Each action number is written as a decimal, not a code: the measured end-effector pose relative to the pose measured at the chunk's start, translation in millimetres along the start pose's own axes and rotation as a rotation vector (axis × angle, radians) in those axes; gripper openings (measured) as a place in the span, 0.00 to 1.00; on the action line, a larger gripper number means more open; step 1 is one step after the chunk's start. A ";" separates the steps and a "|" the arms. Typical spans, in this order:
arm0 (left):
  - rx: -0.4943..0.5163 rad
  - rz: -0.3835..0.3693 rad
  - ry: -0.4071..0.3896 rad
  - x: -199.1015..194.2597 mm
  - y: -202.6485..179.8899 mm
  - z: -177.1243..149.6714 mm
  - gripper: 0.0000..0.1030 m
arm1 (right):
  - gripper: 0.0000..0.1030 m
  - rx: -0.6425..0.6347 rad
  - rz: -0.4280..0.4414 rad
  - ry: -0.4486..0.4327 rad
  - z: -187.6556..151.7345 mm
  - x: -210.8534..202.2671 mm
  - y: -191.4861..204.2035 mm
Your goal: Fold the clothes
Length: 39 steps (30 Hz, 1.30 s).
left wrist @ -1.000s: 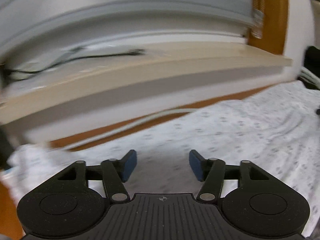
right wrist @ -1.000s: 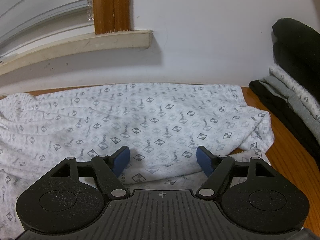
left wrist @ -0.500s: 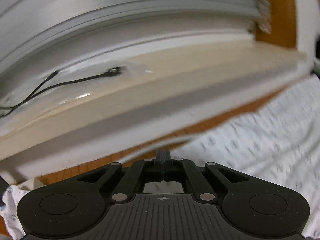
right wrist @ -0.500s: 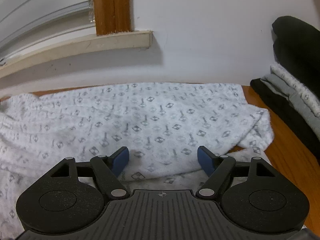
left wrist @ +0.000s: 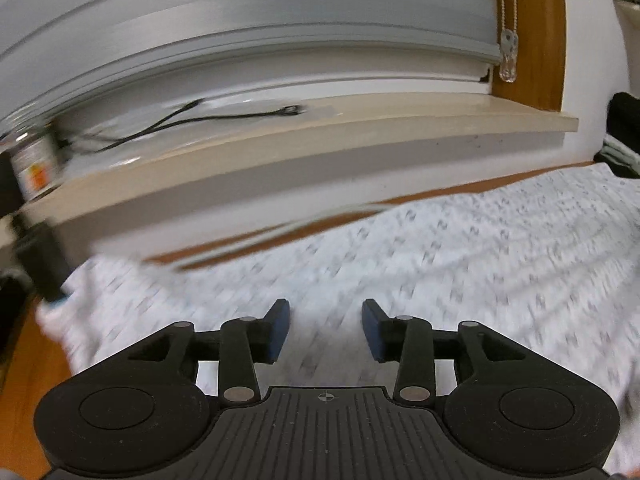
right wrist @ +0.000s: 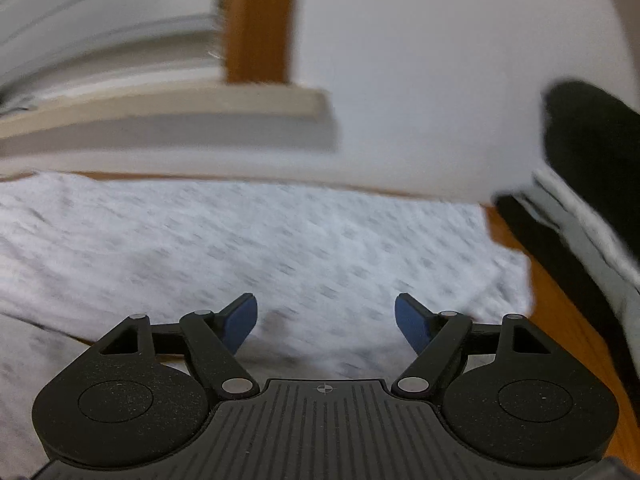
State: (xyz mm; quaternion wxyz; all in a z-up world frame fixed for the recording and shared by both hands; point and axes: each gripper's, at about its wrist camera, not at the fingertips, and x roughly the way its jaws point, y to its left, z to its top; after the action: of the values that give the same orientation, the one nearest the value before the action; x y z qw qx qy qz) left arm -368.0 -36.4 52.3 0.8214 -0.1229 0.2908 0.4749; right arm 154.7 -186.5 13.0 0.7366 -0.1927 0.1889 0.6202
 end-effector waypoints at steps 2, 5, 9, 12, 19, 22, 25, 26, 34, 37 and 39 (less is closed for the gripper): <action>-0.010 0.003 0.005 -16.4 2.3 -10.3 0.42 | 0.72 -0.025 0.108 -0.016 8.2 -2.5 26.8; -0.023 0.009 0.013 -38.6 5.1 -26.3 0.42 | 0.73 -0.096 0.266 -0.022 21.4 0.3 83.0; -0.033 0.019 0.028 -63.8 7.9 -48.4 0.42 | 0.73 -0.192 0.456 -0.015 42.7 11.1 166.4; -0.040 0.027 0.040 -82.6 10.0 -64.9 0.42 | 0.73 -0.258 0.568 0.007 58.8 26.7 225.0; -0.060 0.039 0.058 -126.5 14.5 -100.0 0.42 | 0.71 -0.430 0.667 0.119 77.0 70.4 326.3; -0.073 0.039 0.044 -139.9 17.5 -104.1 0.42 | 0.54 -0.458 0.685 0.158 76.2 80.8 341.2; -0.090 0.048 0.030 -149.0 22.7 -107.0 0.43 | 0.21 -0.449 0.693 0.152 79.8 82.0 337.6; -0.098 0.056 0.024 -151.1 24.8 -108.4 0.43 | 0.08 -0.439 0.696 0.143 82.2 81.9 334.7; -0.148 0.071 0.011 -154.7 38.2 -115.8 0.52 | 0.06 -0.419 0.495 -0.123 110.9 69.5 329.5; -0.163 0.070 0.012 -154.0 41.9 -118.0 0.56 | 0.06 -0.472 0.339 -0.164 117.0 82.0 335.6; -0.172 0.069 0.013 -153.6 44.3 -119.6 0.58 | 0.07 -0.487 0.294 -0.092 116.2 98.4 338.2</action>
State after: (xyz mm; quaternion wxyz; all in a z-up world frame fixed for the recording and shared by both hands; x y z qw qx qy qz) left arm -507.2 -179.5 51.2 0.7890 -0.1861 0.2582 0.5255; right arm -158.7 9.3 44.7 0.5787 -0.3064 0.0265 0.7554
